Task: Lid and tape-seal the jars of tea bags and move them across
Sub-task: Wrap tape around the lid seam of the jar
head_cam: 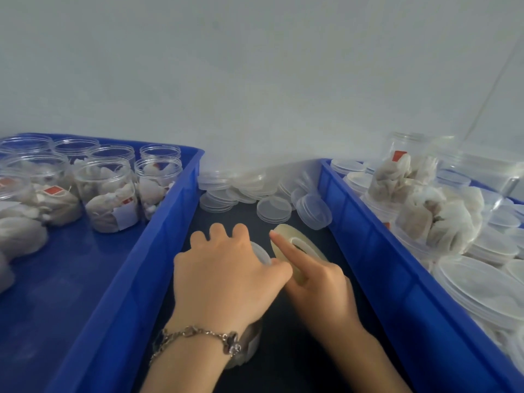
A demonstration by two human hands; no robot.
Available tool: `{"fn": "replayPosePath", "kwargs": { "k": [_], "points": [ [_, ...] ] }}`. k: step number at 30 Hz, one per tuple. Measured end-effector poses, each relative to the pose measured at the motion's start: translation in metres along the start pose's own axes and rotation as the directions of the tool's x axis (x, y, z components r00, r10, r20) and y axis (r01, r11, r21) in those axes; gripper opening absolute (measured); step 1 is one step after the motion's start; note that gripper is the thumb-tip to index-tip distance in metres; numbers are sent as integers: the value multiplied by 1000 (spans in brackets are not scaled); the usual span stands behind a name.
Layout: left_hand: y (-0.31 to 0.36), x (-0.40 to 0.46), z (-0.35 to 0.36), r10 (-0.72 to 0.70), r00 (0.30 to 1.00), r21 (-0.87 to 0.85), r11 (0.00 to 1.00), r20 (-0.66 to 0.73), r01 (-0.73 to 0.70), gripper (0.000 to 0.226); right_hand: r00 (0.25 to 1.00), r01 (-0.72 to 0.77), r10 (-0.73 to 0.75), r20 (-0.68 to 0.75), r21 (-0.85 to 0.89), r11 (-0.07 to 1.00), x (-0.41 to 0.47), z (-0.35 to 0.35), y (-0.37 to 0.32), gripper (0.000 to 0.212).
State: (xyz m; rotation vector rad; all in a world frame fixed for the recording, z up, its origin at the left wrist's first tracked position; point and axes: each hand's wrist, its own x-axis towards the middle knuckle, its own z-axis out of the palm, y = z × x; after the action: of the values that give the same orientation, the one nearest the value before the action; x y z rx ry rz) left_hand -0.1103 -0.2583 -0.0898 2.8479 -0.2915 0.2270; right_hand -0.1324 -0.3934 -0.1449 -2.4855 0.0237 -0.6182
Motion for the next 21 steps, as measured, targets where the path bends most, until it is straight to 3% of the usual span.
{"fn": "replayPosePath", "kwargs": {
  "k": [3,6,10,16,21],
  "points": [
    [-2,0,-1,28,999,-16,999,-15,-28,45,998,-6,16,-68,146,989,0,2,-4,46],
    [-2,0,-1,50,998,-16,999,-31,-50,42,998,-50,59,-37,201,978,6,1,-2,30],
    [-3,-1,-1,50,998,-23,998,-33,-51,39,995,-102,103,7,249,963,15,1,-8,30],
    [-3,0,-5,54,998,-46,998,20,-53,41,988,-147,144,51,73,986,33,8,-9,38],
    [10,-17,-10,194,975,-125,976,107,-180,46,948,-313,312,63,8,950,77,8,11,42]
  ]
}}
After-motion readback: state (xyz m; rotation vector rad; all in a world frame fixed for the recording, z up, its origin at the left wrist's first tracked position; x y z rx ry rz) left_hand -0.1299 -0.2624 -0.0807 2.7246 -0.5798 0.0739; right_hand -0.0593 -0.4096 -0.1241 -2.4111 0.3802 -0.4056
